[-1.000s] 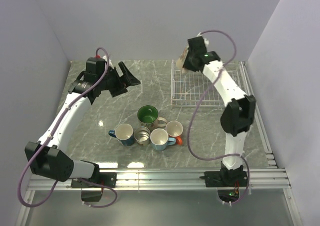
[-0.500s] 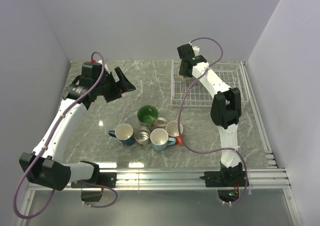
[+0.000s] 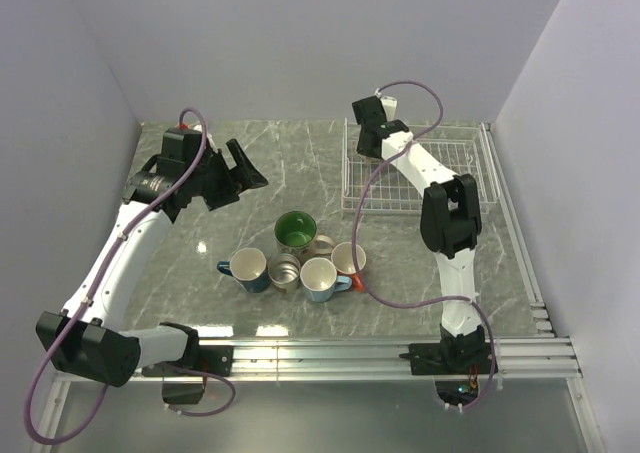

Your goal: Load the cups into the dish rack

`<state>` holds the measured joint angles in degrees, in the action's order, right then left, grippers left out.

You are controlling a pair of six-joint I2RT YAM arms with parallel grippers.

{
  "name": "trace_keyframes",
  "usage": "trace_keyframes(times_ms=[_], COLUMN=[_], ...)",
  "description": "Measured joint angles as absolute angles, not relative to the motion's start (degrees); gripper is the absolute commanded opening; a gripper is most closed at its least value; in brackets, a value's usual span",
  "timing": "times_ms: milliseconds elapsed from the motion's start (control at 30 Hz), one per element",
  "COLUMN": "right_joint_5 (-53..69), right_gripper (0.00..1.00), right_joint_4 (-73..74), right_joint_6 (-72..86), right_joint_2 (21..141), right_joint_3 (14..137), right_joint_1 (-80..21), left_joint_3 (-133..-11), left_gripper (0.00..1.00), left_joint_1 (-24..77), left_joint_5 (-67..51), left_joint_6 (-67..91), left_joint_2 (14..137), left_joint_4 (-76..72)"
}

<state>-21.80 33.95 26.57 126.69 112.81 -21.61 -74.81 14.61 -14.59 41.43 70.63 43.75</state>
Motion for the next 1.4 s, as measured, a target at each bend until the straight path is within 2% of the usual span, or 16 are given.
trace_keyframes(times_ms=[67, 100, 133, 167, 267, 367, 667, 1033, 1267, 1367, 1400], right_joint_5=[-21.9, -22.0, -22.0, -22.1, -21.6, -21.6, -21.8, -24.6, -24.9, -24.4, -24.1], right_gripper=[0.03, 0.1, 0.2, 0.44, 0.65, 0.71, 0.79, 0.8, 0.8, 0.8, 0.8], right_joint_4=[32.9, 32.6, 32.3, 32.0, 30.8, 30.0, 30.8, 35.3, 39.5, 41.9, 42.5], right_joint_6=[26.4, 26.2, 26.2, 26.1, 26.0, 25.9, 25.8, 25.7, 26.1, 26.5, 26.8], right_joint_2=[126.7, 126.7, 126.7, 126.7, 126.5, 126.0, 120.0, 100.2, 86.1, 81.6, 80.2], right_joint_3=[112.2, 112.0, 111.9, 111.7, 110.7, 109.1, 108.1, 103.5, 94.8, 91.3, 90.3], right_joint_1=[-21.6, -21.6, -21.7, -21.7, -21.8, -22.0, -22.3, -22.3, -21.9, -21.7, -21.7], left_joint_3=[-74.8, -74.8, -74.8, -74.8, -74.8, -74.8, -74.8, -75.0, -73.7, -73.7, -73.8], left_gripper=[0.92, 0.92, 0.92, 0.92, 0.92, 0.92, 0.91, 0.82, 0.78, 0.7, 0.64], left_joint_1=[14.6, 14.6, 14.6, 14.6, 14.6, 14.8, 16.3, 24.4, 27.5, 27.6, 27.6], left_joint_5=[-14.6, -14.5, -14.5, -14.5, -14.2, -13.5, -11.6, -5.1, -2.0, -1.5, -1.6], left_joint_6=[41.5, 41.6, 41.6, 41.6, 41.6, 41.3, 41.0, 39.1, 38.7, 38.7, 38.6], left_joint_2=[70.6, 70.6, 70.6, 70.6, 70.6, 70.7, 72.6, 82.4, 90.4, 93.7, 94.9], left_joint_4=[43.8, 43.9, 43.9, 44.0, 44.1, 44.5, 45.4, 45.8, 46.5, 45.7, 45.3])
